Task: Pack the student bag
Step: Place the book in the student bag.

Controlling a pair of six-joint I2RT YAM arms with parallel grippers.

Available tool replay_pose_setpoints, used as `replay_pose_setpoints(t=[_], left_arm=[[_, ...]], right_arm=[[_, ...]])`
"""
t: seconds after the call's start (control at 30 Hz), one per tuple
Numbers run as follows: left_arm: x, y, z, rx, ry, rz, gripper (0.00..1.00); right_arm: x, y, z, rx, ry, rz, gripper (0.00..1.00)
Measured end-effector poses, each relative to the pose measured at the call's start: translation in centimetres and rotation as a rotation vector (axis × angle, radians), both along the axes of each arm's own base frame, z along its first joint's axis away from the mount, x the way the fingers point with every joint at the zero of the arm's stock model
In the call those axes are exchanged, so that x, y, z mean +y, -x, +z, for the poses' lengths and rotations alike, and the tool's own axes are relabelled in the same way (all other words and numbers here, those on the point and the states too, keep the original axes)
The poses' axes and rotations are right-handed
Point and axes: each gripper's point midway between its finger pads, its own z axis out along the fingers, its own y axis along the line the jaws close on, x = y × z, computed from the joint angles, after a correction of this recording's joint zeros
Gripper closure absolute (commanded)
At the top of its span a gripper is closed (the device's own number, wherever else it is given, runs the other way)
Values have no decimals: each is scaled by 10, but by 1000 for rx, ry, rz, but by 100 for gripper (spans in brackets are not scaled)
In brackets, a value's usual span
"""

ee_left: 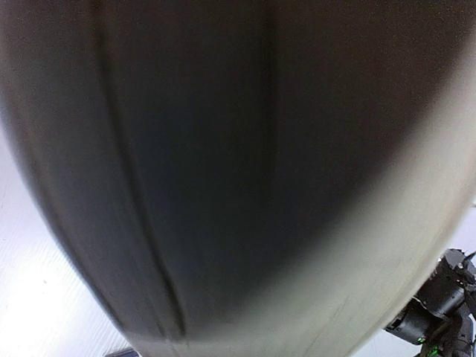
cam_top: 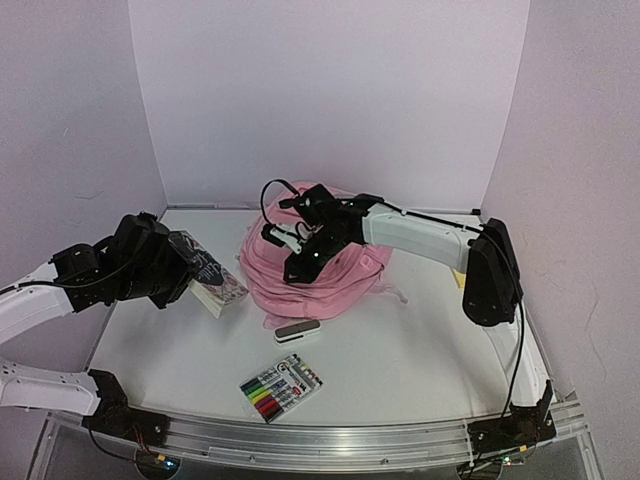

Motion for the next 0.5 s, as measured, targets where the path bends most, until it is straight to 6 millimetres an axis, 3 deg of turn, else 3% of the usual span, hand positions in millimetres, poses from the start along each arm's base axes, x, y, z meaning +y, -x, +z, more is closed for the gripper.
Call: replay_pose_setpoints(t=[0.5], left_arm=[[0, 0, 2, -4, 4, -1, 100]], right_arm=[[0, 0, -35, 33, 50, 11, 66]])
